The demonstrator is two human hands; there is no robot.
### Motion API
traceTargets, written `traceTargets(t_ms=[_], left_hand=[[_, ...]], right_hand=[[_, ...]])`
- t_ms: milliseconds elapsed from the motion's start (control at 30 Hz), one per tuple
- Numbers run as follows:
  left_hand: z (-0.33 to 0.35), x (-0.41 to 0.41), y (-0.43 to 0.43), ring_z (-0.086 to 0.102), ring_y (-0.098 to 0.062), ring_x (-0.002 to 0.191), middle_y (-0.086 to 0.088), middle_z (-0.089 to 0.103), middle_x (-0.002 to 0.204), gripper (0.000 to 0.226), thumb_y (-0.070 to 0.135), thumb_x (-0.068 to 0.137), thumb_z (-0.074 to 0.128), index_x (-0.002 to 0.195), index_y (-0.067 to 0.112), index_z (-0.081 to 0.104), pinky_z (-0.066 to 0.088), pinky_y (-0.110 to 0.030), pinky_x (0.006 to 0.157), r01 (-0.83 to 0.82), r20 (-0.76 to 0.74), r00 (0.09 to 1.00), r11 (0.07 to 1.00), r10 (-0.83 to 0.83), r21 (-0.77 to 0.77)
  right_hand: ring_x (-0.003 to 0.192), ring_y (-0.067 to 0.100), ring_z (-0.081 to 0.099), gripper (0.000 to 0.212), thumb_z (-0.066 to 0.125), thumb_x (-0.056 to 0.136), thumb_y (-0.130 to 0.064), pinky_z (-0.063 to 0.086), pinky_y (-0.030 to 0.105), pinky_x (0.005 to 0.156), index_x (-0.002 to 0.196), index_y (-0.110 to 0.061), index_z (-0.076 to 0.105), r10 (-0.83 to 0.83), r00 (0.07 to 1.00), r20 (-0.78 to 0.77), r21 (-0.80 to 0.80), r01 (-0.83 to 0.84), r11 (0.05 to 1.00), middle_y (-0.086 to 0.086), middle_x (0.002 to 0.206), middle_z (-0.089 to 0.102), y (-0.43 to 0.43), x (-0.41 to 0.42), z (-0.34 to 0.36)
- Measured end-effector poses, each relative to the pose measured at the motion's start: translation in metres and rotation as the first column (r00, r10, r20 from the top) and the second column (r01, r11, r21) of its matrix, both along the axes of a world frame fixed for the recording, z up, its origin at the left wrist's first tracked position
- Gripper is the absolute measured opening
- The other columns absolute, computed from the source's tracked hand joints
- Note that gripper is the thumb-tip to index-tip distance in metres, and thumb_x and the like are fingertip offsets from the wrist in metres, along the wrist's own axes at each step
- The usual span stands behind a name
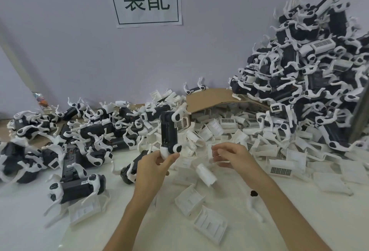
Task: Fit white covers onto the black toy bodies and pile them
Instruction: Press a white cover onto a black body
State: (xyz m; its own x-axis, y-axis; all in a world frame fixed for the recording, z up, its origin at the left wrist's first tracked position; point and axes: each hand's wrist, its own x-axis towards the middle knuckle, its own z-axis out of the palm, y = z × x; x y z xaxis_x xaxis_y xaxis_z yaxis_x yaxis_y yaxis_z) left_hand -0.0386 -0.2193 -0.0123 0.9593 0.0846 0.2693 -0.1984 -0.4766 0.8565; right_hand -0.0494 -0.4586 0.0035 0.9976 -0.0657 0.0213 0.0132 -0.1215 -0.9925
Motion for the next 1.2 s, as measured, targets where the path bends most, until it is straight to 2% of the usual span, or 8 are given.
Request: traceTargets(t_ms=[167,267,400,500,800,1000,1133,1200], left_hand=[[0.002,0.000,0.000,0.068,-0.009,0.058,0.005,0.076,0.078,0.031,0.044,0.093,0.067,0.073,0.020,0.069,0.055,-0.041,0.070,-0.016,-0.003,1.000,0.997,0.016,-0.069],[0.003,-0.001,0.000,0.068,-0.008,0.058,0.007,0.077,0.080,0.030,0.044,0.094,0.065,0.076,0.021,0.070,0.056,-0.044,0.072,-0.017,0.001,1.000,0.996,0.017,-0.083],[0.004,-0.002,-0.002,0.067,-0.004,0.059,0.001,0.076,0.083,0.038,0.044,0.094,0.064,0.086,0.009,0.071,0.054,-0.045,0.075,-0.038,0.004,0.999,0.992,0.039,-0.124],[0.004,-0.002,0.000,0.065,0.000,0.058,-0.017,0.070,0.074,0.045,0.041,0.094,0.065,0.091,-0.003,0.068,0.052,-0.042,0.073,-0.066,0.036,0.997,0.987,0.072,-0.148],[0.004,0.001,0.003,0.068,-0.007,0.060,-0.003,0.074,0.076,0.026,0.040,0.092,0.069,0.082,0.016,0.073,0.054,-0.043,0.072,-0.103,0.035,0.992,0.949,0.119,-0.299],[0.006,-0.002,0.001,0.067,-0.006,0.060,0.008,0.076,0.081,0.022,0.043,0.094,0.066,0.083,0.026,0.075,0.053,-0.041,0.073,-0.080,0.043,0.994,0.946,0.098,-0.314],[0.007,-0.003,0.002,0.067,-0.007,0.061,0.003,0.075,0.078,0.025,0.045,0.091,0.068,0.082,0.023,0.076,0.052,-0.041,0.073,-0.071,0.047,0.995,0.945,0.091,-0.320],[0.008,-0.003,0.002,0.067,-0.006,0.060,0.000,0.074,0.075,0.027,0.044,0.089,0.070,0.081,0.019,0.076,0.052,-0.040,0.071,-0.073,0.050,0.994,0.940,0.095,-0.332]], right_hand=[[0.080,-0.003,0.066,0.010,0.069,0.093,-0.032,0.047,0.013,0.062,0.100,-0.037,0.074,0.194,0.977,-0.083,-0.305,-0.210,0.929,-0.014,0.098,0.072,0.003,-0.005,0.001],[0.071,-0.009,0.060,0.024,0.075,0.085,-0.047,0.046,0.010,0.063,0.108,-0.041,0.070,0.314,0.943,-0.108,-0.363,-0.332,0.871,-0.015,0.107,0.067,0.008,-0.008,-0.001],[0.087,-0.003,0.063,0.045,0.085,0.074,-0.043,0.052,0.013,0.077,0.114,-0.049,0.064,0.352,0.930,-0.102,-0.511,-0.352,0.784,-0.021,0.119,0.061,0.013,-0.010,-0.004],[0.093,0.001,0.068,0.045,0.083,0.077,-0.023,0.055,0.018,0.079,0.113,-0.044,0.066,0.349,0.932,-0.103,-0.435,-0.357,0.826,-0.016,0.115,0.065,0.014,-0.010,-0.005],[0.099,0.022,0.064,0.036,0.046,0.096,-0.007,0.055,0.025,0.064,0.108,-0.026,0.073,0.203,0.977,-0.066,-0.265,-0.214,0.940,0.003,0.112,0.066,0.015,-0.008,0.004],[0.083,0.017,0.069,0.013,0.063,0.092,-0.011,0.059,0.028,0.069,0.104,-0.014,0.065,0.183,0.981,-0.068,-0.209,-0.193,0.959,0.003,0.110,0.067,0.015,-0.006,0.000],[0.101,0.018,0.067,0.017,0.071,0.092,-0.025,0.055,0.033,0.087,0.102,-0.014,0.065,0.125,0.992,-0.025,-0.310,-0.126,0.942,-0.001,0.110,0.069,0.012,-0.005,-0.004],[0.105,0.007,0.063,0.017,0.073,0.090,-0.029,0.050,0.024,0.087,0.100,-0.017,0.068,0.066,0.997,0.041,-0.368,-0.046,0.929,-0.007,0.110,0.068,0.011,-0.003,-0.005]])
